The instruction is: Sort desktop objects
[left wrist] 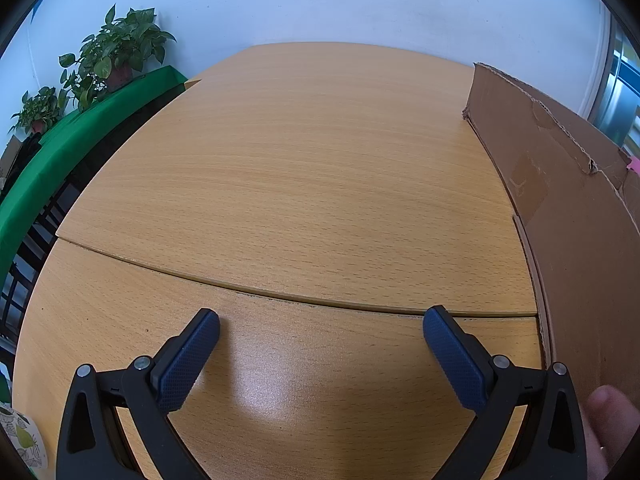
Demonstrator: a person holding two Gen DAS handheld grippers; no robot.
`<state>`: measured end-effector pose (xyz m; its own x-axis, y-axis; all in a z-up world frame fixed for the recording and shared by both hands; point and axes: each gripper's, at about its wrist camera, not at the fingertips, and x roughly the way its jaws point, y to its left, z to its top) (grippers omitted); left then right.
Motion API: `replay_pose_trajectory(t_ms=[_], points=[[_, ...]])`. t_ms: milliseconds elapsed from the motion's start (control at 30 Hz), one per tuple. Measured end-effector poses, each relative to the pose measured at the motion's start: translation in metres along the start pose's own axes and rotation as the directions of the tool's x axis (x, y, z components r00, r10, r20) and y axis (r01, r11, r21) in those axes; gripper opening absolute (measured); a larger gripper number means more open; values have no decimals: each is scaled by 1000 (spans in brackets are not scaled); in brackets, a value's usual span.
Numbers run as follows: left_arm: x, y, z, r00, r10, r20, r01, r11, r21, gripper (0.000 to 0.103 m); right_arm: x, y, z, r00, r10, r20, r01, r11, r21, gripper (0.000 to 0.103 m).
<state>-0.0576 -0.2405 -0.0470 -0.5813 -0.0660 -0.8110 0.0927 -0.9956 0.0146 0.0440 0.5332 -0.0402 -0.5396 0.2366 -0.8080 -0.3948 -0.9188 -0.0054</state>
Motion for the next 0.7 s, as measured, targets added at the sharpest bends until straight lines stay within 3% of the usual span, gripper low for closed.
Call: replay_pose_trajectory(t_ms=[700], points=[[0,0,0,1000,0,0,0,1000,1,103,0,3,0,1000,-1,0,1,1000,1,103]])
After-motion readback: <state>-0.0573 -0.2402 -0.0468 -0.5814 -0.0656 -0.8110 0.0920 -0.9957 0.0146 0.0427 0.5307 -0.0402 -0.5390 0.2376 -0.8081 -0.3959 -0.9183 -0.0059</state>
